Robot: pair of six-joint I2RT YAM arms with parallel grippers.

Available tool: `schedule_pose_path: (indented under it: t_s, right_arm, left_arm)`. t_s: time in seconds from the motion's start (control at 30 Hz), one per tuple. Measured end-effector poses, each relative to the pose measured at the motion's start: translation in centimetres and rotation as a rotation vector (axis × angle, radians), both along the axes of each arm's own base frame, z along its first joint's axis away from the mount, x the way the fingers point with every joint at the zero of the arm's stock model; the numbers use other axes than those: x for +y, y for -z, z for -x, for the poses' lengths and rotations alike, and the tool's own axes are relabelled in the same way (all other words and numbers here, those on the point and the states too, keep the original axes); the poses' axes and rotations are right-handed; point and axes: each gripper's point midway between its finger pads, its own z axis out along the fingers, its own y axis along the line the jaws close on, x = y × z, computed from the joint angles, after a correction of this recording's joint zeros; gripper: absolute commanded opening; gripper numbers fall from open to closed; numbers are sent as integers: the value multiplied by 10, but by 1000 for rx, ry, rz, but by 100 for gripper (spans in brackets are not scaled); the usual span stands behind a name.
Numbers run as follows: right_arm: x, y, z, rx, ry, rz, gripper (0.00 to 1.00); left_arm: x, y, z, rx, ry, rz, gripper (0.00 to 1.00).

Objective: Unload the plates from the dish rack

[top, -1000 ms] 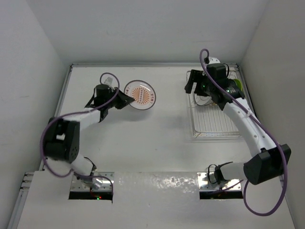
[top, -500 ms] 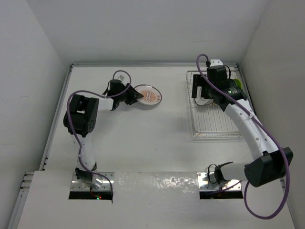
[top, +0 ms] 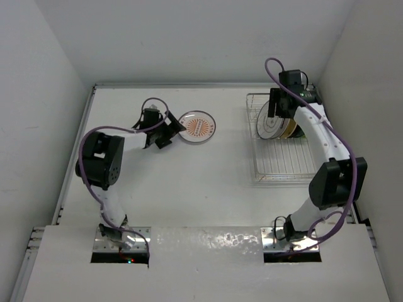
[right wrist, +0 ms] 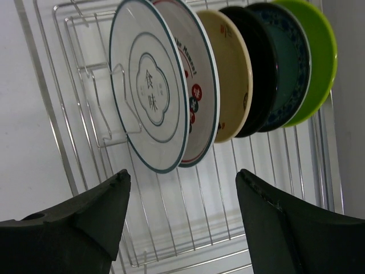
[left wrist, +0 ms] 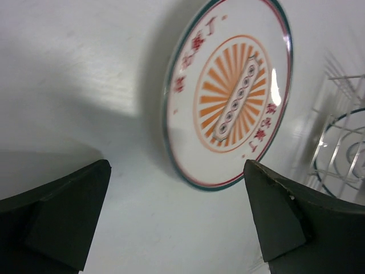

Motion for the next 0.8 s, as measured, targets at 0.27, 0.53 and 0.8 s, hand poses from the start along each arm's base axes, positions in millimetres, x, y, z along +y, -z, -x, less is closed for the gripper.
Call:
schedule_pose_path:
  t_s: [0.27,0.53,0.8]
  right_arm:
    - [-2,-12,-13,-28,-5,28,59]
    - [-3,4,-27,8,-20,54,52]
    - [-4,17,-37,33,-42,81,42]
  left_arm:
    - [55,-14,72,82,-150,-180,100]
    - [100,-157,128,-270,-201,-288,100]
    - [138,-211,187,-434,-194,-458,100]
